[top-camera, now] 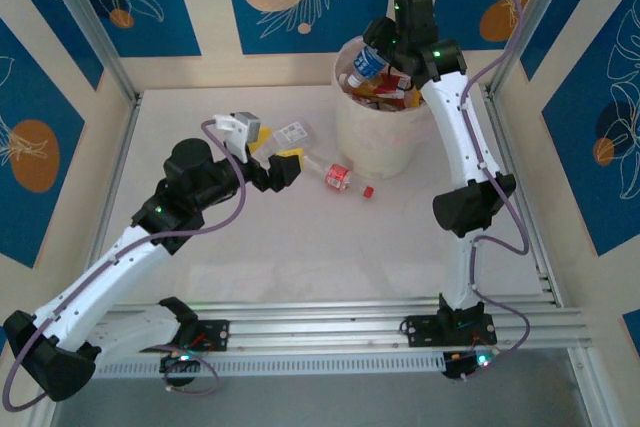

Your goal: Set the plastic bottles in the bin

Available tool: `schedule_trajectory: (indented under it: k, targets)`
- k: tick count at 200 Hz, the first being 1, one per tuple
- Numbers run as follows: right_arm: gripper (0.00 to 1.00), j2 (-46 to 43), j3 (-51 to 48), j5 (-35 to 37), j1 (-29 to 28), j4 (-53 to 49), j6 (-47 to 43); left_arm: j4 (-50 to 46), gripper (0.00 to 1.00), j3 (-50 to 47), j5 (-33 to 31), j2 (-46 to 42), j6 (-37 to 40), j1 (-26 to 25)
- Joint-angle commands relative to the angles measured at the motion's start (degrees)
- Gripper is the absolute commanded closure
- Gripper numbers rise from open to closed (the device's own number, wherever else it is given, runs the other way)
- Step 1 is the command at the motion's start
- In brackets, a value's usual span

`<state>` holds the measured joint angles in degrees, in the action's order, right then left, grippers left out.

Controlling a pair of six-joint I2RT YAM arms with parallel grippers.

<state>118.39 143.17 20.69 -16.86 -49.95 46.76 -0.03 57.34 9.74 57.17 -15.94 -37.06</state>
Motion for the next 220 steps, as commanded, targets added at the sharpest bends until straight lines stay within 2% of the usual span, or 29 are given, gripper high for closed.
schedule_trajectory:
  k: [1, 30, 62, 111, 161, 194, 220]
  targets:
    - [0.47, 0.87, -1.69, 1.28, 0.6, -0.55, 6.33, 0.74, 0.0, -0.72, -0.71, -0.4, -0.05, -0.56]
    - [0.45, 1.29, -3.69, 0.11, 0.43, 2.47, 8.62, 1.84, 0.0, -0.83, 0.27, 0.49, -0.99, -0.55]
    - [0.42, 4.24, -0.38, -0.72, 0.6, 1.52, 10.69, 2.36, 0.01, -0.96, 1.15, 1.02, -1.74, -0.54]
    - [0.4, 6.09, -1.59, -1.84, 0.69, 5.11, 12.22, 3.1, 0.01, -1.35, 1.51, 1.46, -2.24, -0.56]
    - [0.33, 7.12, -0.08, 1.27, 0.59, 3.85, 10.48, 4.24, 0.0, -1.61, 1.94, 2.2, -2.76, -0.53]
    - [0.33, 6.92, -1.77, 2.24, 0.52, 9.36, 7.55, 5.21, 0.0, -1.36, 2.99, 3.3, -3.54, -0.56]
    - [0.31, 7.8, 0.25, 3.46, 0.76, 6.46, 8.48, 5.71, 0.01, -1.6, 3.17, 3.48, -4.01, -0.56]
